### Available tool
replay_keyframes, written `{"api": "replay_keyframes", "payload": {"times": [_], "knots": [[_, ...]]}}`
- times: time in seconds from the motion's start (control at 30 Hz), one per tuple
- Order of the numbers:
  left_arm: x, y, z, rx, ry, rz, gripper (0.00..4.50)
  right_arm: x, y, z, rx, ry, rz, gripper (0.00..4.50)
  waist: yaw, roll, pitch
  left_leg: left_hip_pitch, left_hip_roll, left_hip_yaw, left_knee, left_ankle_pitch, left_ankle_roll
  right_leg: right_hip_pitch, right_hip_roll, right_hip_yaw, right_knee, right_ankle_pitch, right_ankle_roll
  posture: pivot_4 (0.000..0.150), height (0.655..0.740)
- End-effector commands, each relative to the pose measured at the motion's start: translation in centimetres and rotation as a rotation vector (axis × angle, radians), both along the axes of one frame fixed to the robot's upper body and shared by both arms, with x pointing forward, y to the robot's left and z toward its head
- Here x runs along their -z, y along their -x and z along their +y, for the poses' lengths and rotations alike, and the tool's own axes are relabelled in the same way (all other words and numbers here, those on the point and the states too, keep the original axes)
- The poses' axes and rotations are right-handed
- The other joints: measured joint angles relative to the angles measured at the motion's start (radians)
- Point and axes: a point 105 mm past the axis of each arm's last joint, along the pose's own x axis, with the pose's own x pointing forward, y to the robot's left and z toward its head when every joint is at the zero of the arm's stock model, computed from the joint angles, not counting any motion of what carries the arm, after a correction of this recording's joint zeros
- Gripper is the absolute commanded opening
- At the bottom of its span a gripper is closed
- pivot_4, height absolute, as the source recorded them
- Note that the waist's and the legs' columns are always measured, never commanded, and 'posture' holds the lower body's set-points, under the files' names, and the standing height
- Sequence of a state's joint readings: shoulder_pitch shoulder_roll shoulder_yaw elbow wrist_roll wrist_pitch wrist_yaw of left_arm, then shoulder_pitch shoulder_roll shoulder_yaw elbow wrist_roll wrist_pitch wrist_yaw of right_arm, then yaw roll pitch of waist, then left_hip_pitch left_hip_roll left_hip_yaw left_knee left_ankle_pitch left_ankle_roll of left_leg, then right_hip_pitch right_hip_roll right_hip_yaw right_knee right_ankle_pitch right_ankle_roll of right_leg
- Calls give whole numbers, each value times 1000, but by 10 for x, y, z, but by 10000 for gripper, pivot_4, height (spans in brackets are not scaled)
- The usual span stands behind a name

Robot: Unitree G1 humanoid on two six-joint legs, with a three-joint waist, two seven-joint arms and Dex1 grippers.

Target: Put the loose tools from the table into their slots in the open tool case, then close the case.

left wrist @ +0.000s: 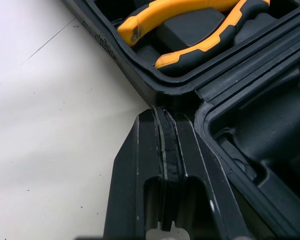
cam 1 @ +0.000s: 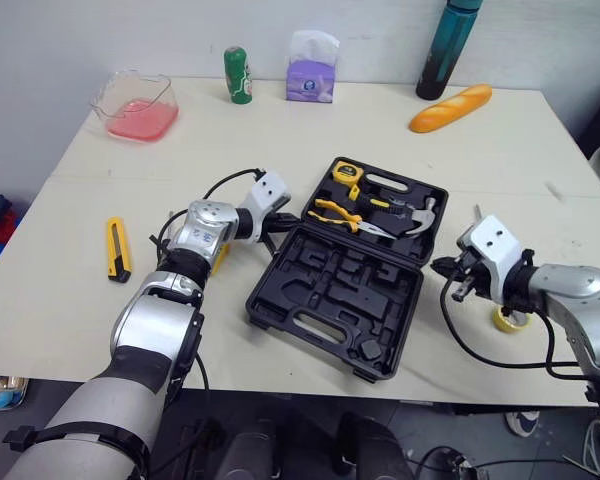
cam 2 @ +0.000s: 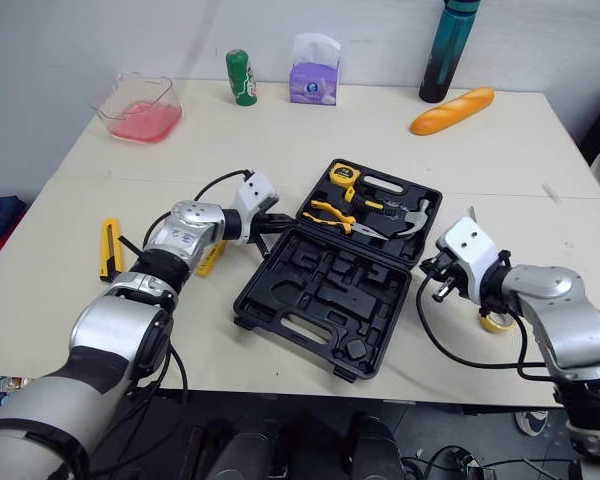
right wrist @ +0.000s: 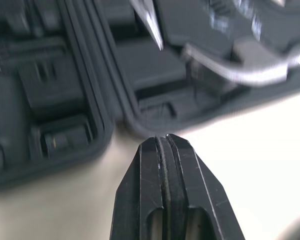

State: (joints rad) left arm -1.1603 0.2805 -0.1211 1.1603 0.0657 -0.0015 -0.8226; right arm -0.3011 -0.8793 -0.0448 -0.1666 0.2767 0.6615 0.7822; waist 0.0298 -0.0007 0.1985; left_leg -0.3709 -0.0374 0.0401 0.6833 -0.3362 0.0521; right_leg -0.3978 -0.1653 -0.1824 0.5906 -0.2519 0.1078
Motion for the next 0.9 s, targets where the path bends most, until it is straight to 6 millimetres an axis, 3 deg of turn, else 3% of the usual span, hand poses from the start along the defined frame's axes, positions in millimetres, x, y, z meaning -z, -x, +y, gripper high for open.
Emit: {"api": "replay_keyframes", "payload": {"times": [0.03,0.17,0.43,0.7,0.9], "knots": [[-5,1,-7,33,-7,-11,756,-9,5,-1,-6,7,-19,0,0,0,0,0,0,0,0,0,0,0,0,0,0,0,0,1500,7348],[-2,2,-8,43,-26,-3,756,1,1,6,-16,4,-2,0,-1,0,0,0,0,0,0,0,0,0,0,0,0,0,0,1500,7348],[5,13,-17,143,-47,37,756,-9,-21,33,-62,-53,-50,0,-7,0,0,0,0,0,0,0,0,0,0,0,0,0,0,1500,7348],[13,49,-20,353,-32,102,756,-14,-20,62,-199,-103,-66,0,-19,0,0,1,0,0,0,0,0,0,1,0,0,0,0,1500,7348],[26,77,-14,374,-58,120,756,-11,-12,74,-267,-107,-64,0,-27,0,0,1,1,0,0,0,0,0,1,7,0,0,0,1500,7348]]}}
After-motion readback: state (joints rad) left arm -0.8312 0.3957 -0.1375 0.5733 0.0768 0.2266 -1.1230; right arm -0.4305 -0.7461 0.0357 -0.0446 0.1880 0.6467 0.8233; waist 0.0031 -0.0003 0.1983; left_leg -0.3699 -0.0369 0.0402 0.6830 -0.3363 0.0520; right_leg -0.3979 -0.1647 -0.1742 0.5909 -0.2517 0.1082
